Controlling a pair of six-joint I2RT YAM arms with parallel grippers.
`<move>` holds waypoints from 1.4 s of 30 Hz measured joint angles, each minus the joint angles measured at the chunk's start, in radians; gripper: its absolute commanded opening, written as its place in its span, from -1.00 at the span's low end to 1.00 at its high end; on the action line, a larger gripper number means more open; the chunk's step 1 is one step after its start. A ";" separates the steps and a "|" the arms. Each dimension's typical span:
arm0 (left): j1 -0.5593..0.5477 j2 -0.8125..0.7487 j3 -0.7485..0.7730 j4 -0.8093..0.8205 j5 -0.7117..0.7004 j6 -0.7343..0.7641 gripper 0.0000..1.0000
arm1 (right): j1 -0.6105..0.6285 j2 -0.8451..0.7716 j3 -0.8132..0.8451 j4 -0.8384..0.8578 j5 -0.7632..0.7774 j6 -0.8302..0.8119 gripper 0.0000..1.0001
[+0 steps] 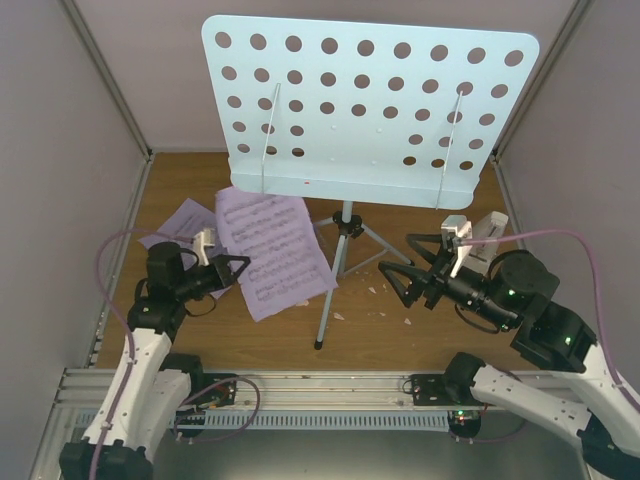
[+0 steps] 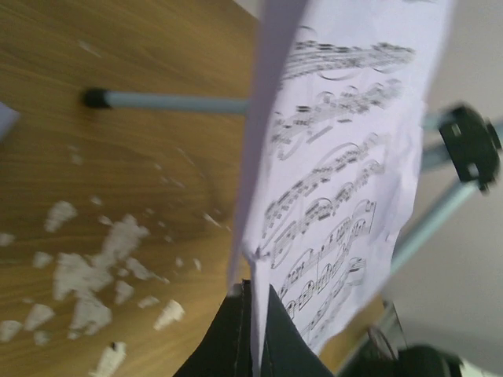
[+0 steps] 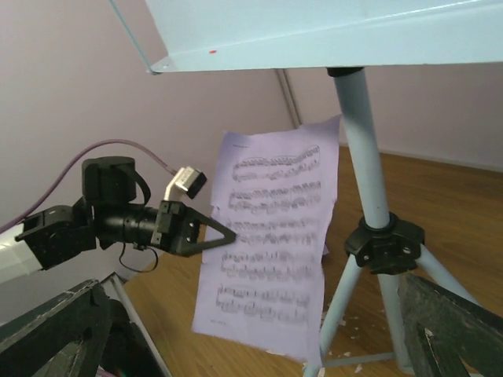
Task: Pack up the instrument practice props
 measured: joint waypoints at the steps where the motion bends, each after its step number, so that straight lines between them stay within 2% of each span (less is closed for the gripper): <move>1: 0.038 0.001 -0.001 0.000 -0.003 -0.006 -1.00 | 0.000 -0.003 0.000 -0.005 0.009 0.000 0.99; 12: 0.332 0.003 -0.025 0.020 -0.137 -0.037 -1.00 | 0.000 0.000 -0.013 -0.047 0.062 0.009 0.99; 20: 0.542 0.005 -0.164 0.058 -0.150 -0.069 -1.00 | 0.000 -0.006 -0.013 -0.058 0.082 0.011 0.99; 24: 0.581 0.009 -0.208 0.060 -0.157 -0.084 -1.00 | 0.000 -0.008 -0.013 -0.066 0.084 0.014 0.99; 35: 0.604 0.040 -0.234 0.096 -0.195 -0.085 -0.99 | 0.000 -0.041 -0.031 -0.075 0.122 0.045 0.99; 36: 0.606 0.040 -0.238 0.097 -0.194 -0.085 -0.92 | 0.000 -0.048 -0.031 -0.077 0.130 0.049 0.99; 38: 0.614 0.041 -0.248 0.108 -0.184 -0.086 -0.59 | 0.000 -0.062 -0.032 -0.085 0.150 0.057 0.99; 39: 0.620 0.042 -0.253 0.115 -0.171 -0.088 -0.34 | 0.000 -0.069 -0.032 -0.087 0.160 0.060 0.99; 40: 0.624 0.043 -0.257 0.122 -0.161 -0.092 -0.01 | 0.000 -0.077 -0.032 -0.091 0.171 0.064 0.99; 42: 0.629 0.046 -0.260 0.133 -0.136 -0.093 0.36 | 0.000 -0.092 -0.032 -0.097 0.196 0.075 0.99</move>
